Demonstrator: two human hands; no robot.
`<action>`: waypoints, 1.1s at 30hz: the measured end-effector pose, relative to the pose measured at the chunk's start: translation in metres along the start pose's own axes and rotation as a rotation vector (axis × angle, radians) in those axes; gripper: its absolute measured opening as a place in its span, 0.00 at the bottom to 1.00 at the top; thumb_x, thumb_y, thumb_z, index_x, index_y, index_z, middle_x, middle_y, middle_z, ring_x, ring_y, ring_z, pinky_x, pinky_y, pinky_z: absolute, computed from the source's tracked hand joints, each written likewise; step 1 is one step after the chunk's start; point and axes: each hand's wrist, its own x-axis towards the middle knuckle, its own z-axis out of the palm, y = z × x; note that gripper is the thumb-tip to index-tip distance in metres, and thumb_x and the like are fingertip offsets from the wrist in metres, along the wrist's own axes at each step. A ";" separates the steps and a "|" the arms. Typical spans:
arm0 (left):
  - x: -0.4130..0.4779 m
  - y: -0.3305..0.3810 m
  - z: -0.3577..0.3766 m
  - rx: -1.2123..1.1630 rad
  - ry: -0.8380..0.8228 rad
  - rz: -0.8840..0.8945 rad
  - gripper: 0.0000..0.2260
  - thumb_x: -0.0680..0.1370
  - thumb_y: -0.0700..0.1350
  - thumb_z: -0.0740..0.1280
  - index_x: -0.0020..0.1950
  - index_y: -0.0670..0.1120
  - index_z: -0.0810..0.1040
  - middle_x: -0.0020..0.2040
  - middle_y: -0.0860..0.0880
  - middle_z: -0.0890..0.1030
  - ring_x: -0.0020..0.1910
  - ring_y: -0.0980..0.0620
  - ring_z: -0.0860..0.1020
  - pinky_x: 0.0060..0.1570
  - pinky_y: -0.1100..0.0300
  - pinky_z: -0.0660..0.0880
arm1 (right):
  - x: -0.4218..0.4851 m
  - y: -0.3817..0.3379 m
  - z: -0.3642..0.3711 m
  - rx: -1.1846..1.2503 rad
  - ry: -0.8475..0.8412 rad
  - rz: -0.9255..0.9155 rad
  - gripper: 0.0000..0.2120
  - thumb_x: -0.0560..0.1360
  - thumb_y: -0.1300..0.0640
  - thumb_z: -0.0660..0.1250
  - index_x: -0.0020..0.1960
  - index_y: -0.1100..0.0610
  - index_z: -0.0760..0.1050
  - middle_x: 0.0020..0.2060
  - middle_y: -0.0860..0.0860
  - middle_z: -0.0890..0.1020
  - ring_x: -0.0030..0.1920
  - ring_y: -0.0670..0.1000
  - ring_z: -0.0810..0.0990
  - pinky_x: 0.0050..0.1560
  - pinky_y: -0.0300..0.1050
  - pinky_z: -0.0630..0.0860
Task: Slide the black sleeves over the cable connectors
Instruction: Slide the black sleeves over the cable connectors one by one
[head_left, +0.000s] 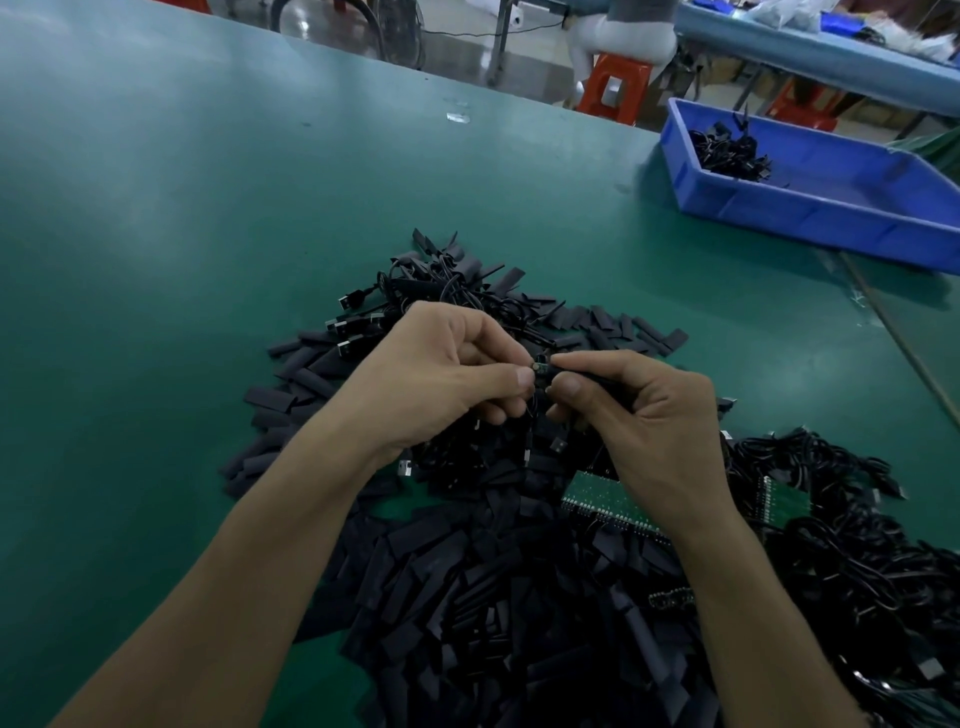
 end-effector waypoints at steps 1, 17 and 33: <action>0.000 0.000 0.000 0.001 -0.004 0.001 0.03 0.76 0.35 0.73 0.44 0.41 0.82 0.37 0.42 0.86 0.35 0.49 0.85 0.36 0.64 0.80 | 0.000 0.000 0.000 0.003 -0.004 0.001 0.08 0.73 0.57 0.73 0.52 0.52 0.83 0.40 0.46 0.87 0.37 0.46 0.86 0.41 0.33 0.79; -0.002 -0.001 0.010 -0.024 -0.014 0.032 0.05 0.77 0.33 0.71 0.48 0.41 0.76 0.37 0.43 0.86 0.36 0.50 0.85 0.36 0.63 0.80 | -0.002 0.004 0.013 0.044 0.354 0.040 0.12 0.72 0.57 0.77 0.52 0.46 0.82 0.40 0.47 0.87 0.42 0.50 0.86 0.47 0.45 0.83; -0.001 -0.004 0.022 -0.122 0.039 0.099 0.08 0.77 0.35 0.72 0.49 0.43 0.73 0.37 0.43 0.86 0.36 0.49 0.86 0.36 0.63 0.80 | -0.003 -0.006 0.029 0.175 0.268 0.068 0.12 0.80 0.57 0.69 0.62 0.45 0.78 0.37 0.47 0.87 0.39 0.45 0.86 0.39 0.36 0.81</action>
